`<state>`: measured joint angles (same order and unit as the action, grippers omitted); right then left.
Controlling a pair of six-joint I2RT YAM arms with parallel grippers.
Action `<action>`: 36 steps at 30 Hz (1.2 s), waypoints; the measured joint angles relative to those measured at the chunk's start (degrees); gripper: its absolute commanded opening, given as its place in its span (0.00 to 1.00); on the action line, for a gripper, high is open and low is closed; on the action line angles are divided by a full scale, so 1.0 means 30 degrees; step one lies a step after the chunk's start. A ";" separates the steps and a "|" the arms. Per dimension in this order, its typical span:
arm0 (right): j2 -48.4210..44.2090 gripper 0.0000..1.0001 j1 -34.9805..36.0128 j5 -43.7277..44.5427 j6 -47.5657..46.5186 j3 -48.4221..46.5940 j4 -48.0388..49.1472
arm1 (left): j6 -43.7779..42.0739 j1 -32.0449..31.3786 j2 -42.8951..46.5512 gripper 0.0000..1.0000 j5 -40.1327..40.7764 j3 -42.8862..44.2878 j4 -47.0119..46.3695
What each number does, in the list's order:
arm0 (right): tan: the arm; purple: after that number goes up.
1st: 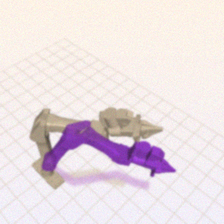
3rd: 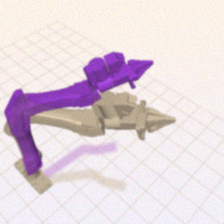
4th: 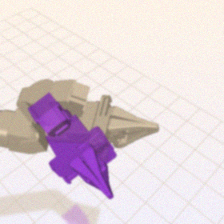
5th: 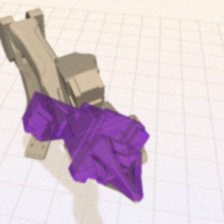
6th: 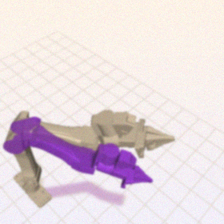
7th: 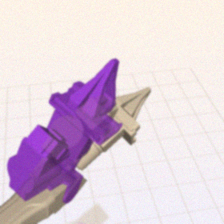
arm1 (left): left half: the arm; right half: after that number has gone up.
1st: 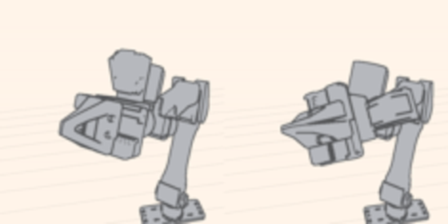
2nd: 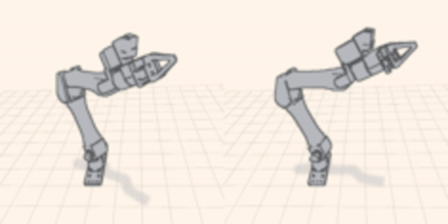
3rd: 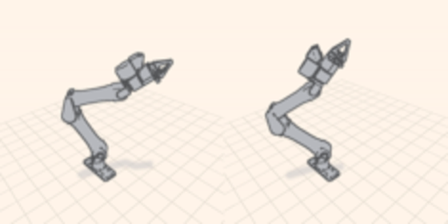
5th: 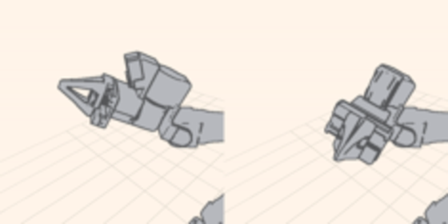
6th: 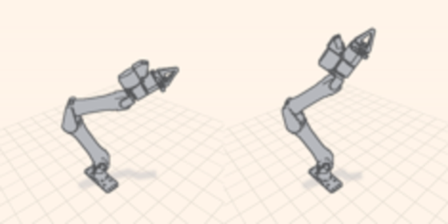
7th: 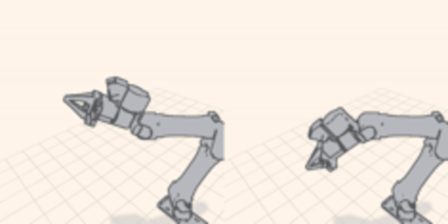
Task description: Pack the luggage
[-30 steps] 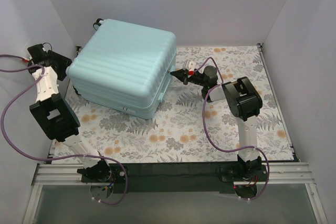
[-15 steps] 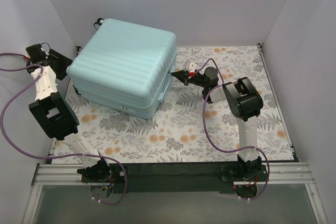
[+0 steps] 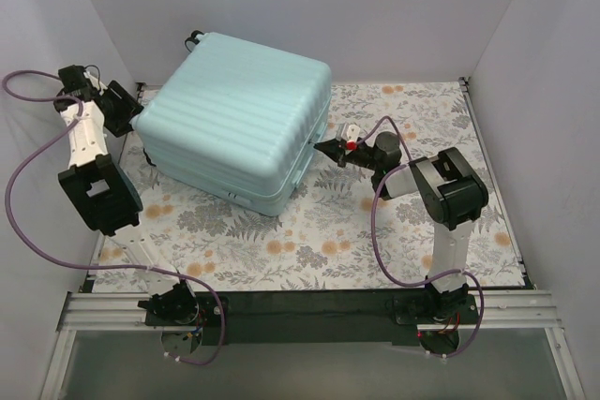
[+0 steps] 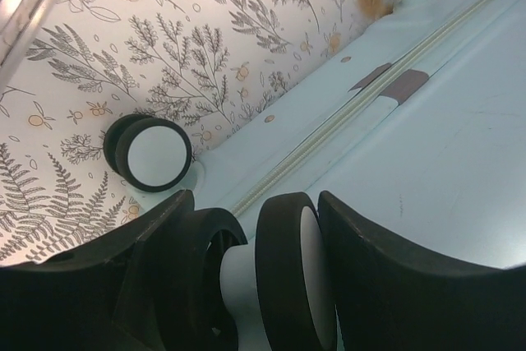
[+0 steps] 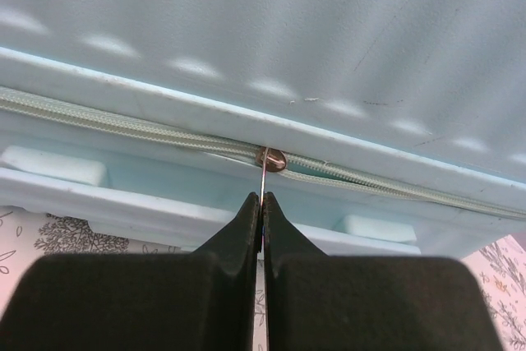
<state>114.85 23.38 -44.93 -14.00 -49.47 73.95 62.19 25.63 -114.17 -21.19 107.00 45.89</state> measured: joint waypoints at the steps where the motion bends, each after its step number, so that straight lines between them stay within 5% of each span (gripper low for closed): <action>1: -0.0189 0.01 -0.0029 0.0073 0.0000 0.0226 0.0000 | -0.0248 -0.0109 -0.0189 0.00 0.0000 0.0321 0.0313; 4: -0.0714 0.01 -0.0066 0.0153 0.0000 0.0896 -0.0007 | -0.0546 -0.0423 -0.0634 0.04 0.0051 0.1246 0.1166; 7: -0.0984 0.01 -0.0160 0.0226 0.0007 0.1224 -0.0015 | -0.0197 -0.0532 -0.0612 0.31 0.0219 0.1253 0.1268; 15: -0.0991 0.01 -0.0233 0.0189 0.0102 0.1224 -0.0007 | 0.2601 -0.0525 0.1020 0.52 0.1100 -0.1435 -0.1355; 20: -0.0991 0.01 -0.0299 -0.0015 0.0109 0.1173 -0.0015 | 0.3891 -0.0918 0.1195 0.80 0.1712 -0.1450 -0.1319; 26: -0.0991 0.01 -0.0452 -0.0306 0.0109 0.1166 -0.0015 | 0.4794 -0.1282 0.1435 0.82 0.1902 -0.1800 -0.1953; 31: -0.0984 0.01 -0.0554 -0.0510 0.0102 0.1137 -0.0022 | 0.5289 -0.1268 0.1996 0.59 0.2302 -0.2339 -0.1741; 36: -0.0984 0.01 -0.0634 -0.0597 0.0087 0.1137 -0.0022 | 0.5712 -0.1144 0.2339 0.64 0.2339 -0.2506 -0.1304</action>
<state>111.90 21.47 -46.72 -13.74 -46.06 73.89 79.33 22.20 -107.15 -14.17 99.48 41.98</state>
